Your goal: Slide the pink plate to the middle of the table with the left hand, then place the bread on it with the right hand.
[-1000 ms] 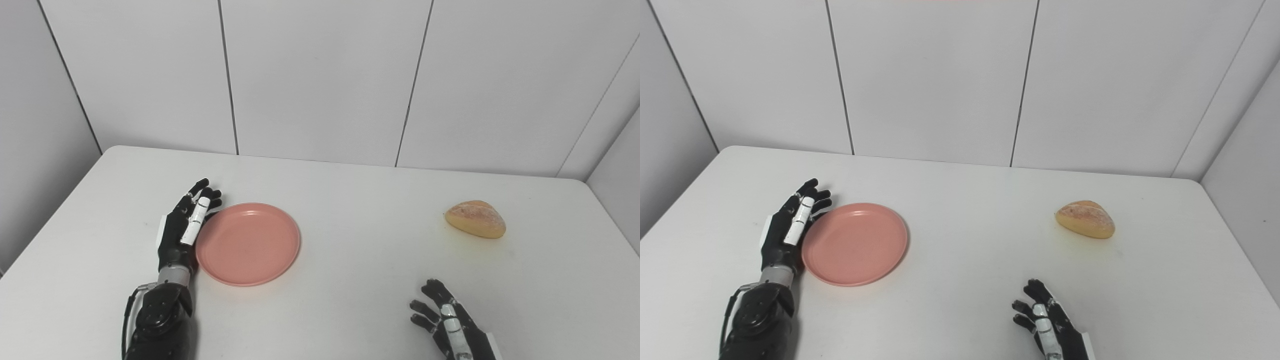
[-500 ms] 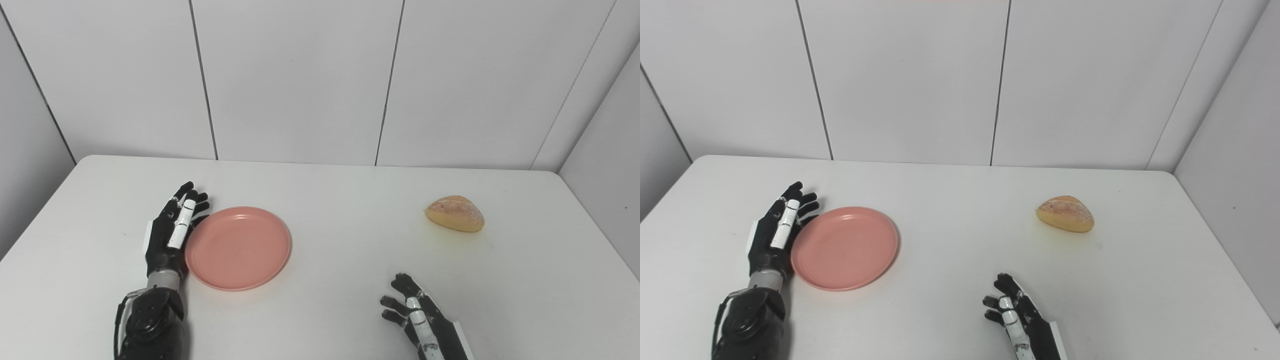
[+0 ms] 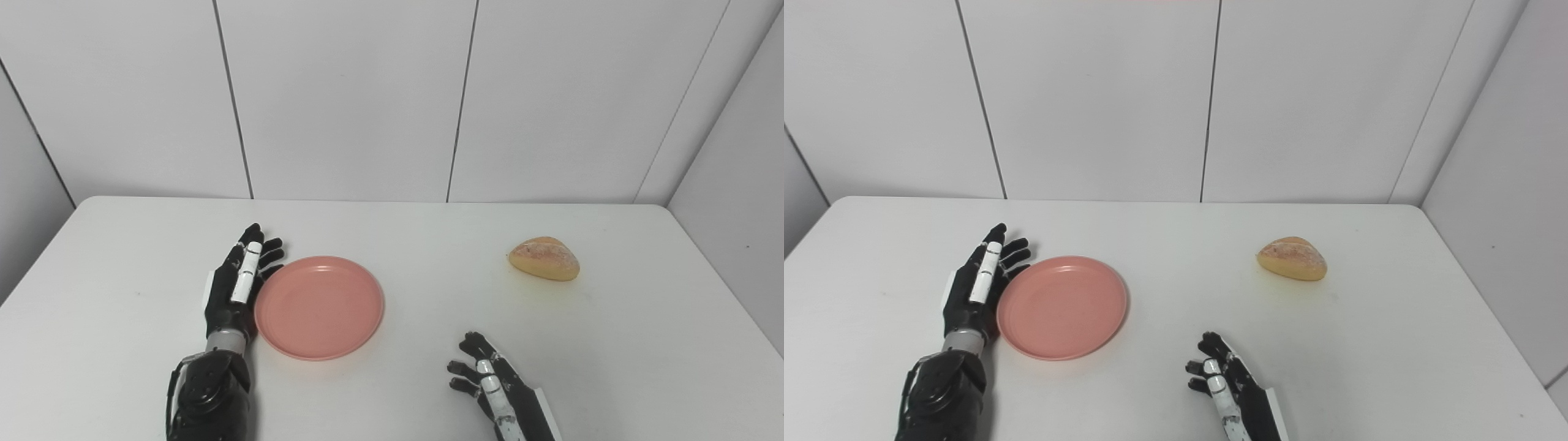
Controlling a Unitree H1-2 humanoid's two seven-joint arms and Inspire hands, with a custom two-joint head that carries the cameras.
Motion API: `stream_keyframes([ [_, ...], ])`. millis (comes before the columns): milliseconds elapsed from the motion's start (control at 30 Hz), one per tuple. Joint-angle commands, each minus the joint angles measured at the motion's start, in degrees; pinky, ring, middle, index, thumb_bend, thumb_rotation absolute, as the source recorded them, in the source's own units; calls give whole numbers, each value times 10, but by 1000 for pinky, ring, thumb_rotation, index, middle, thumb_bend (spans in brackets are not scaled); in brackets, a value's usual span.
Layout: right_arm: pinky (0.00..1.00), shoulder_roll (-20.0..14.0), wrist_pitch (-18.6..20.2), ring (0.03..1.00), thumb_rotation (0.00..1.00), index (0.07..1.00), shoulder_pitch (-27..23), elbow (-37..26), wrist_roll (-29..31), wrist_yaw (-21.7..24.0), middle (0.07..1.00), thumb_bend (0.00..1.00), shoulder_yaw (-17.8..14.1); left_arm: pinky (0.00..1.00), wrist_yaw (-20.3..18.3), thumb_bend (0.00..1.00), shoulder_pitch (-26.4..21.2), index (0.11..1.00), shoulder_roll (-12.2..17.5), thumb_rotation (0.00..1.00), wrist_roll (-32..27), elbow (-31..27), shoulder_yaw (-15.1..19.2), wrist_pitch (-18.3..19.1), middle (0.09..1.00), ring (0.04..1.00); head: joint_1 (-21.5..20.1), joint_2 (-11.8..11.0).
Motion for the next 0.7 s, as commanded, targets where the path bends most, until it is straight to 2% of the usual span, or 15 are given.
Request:
stream_keyframes([
  [0,748,7,-4,761,792,842,-2,-6,-3,0,861,739,5,700,-2,522,10,830,-11,659,-5,0,-6,35,718,748,-1,1],
  [167,748,9,-1,758,791,841,-2,-6,-5,-3,857,736,7,757,-12,530,17,797,-19,636,-16,-9,-7,33,769,796,-5,1],
  [467,736,10,-8,754,803,838,-5,4,-13,-7,859,734,13,769,-24,522,32,805,-22,651,-16,-28,-15,37,785,813,-24,-3],
  [667,735,14,-12,753,782,844,-4,6,-9,-12,854,720,10,755,-26,513,40,795,-20,671,-12,-33,-16,34,771,806,-23,-5],
])
